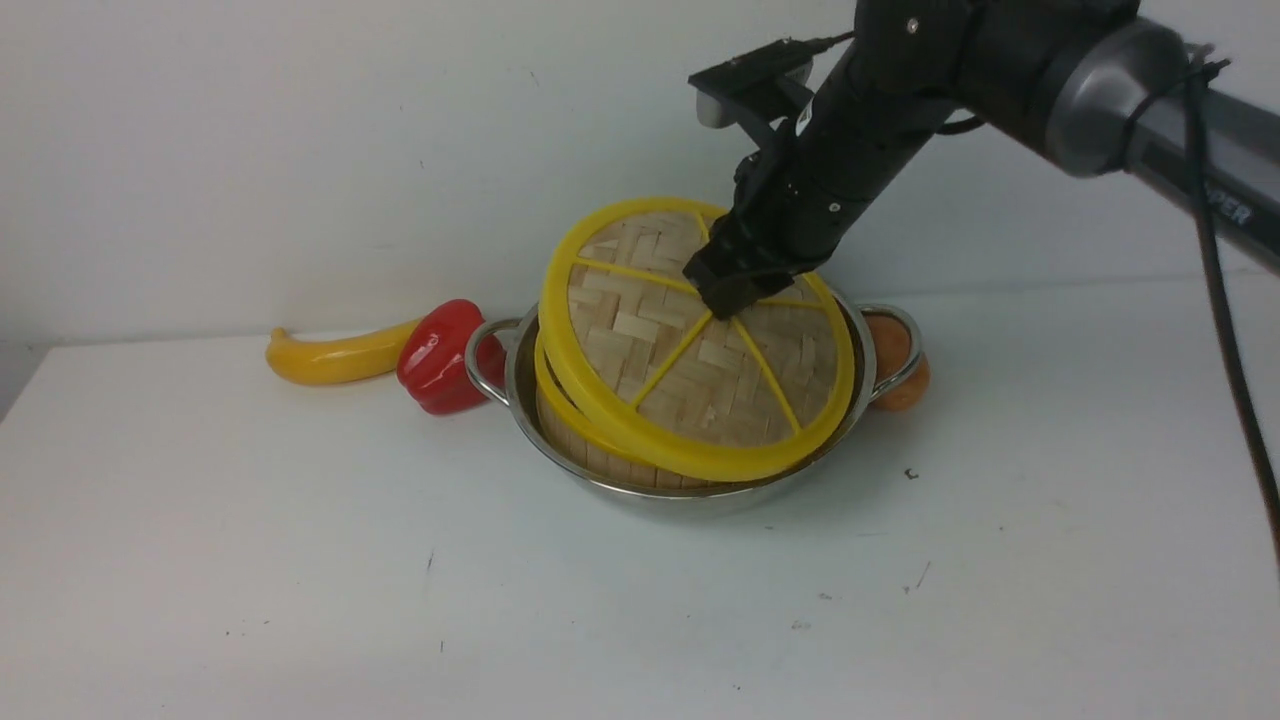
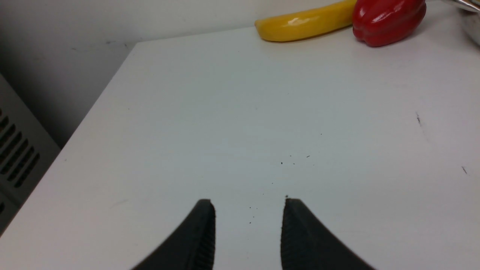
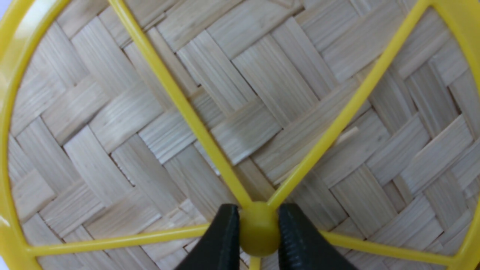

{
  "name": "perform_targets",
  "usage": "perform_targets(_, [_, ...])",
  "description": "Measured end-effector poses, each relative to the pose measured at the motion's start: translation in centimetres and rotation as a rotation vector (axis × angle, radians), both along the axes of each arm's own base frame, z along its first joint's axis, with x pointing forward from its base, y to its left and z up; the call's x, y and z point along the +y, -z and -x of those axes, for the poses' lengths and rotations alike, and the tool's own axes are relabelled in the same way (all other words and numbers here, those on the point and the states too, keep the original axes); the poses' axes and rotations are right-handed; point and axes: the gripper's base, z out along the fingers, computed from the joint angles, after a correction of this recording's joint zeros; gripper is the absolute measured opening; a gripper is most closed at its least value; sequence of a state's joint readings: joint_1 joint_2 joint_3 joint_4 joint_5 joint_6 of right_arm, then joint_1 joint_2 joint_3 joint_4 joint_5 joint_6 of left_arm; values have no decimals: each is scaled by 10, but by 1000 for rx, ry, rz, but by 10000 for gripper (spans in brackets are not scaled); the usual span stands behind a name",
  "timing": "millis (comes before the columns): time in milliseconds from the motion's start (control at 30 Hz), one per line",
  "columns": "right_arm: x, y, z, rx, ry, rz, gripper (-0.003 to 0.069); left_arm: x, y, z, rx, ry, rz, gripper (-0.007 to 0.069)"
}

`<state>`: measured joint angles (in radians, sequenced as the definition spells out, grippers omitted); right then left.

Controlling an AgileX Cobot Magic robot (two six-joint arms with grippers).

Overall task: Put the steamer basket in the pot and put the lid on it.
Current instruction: Use the right arm to place the steamer lid on the steamer

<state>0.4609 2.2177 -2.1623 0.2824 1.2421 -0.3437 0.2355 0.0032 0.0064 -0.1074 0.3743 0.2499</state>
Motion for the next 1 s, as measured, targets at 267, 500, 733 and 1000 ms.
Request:
perform_targets(267, [4, -3, -7, -31, -6, -17, 144, 0, 0, 0, 0, 0, 0, 241])
perform_targets(500, [7, 12, -14, -17, -13, -4, 144, 0, 0, 0, 0, 0, 0, 241])
perform_targets(733, [8, 10, -16, -37, -16, -8, 144, 0, 0, 0, 0, 0, 0, 241])
perform_targets(1000, [7, 10, -17, -56, -23, 9, 144, 0, 0, 0, 0, 0, 0, 241])
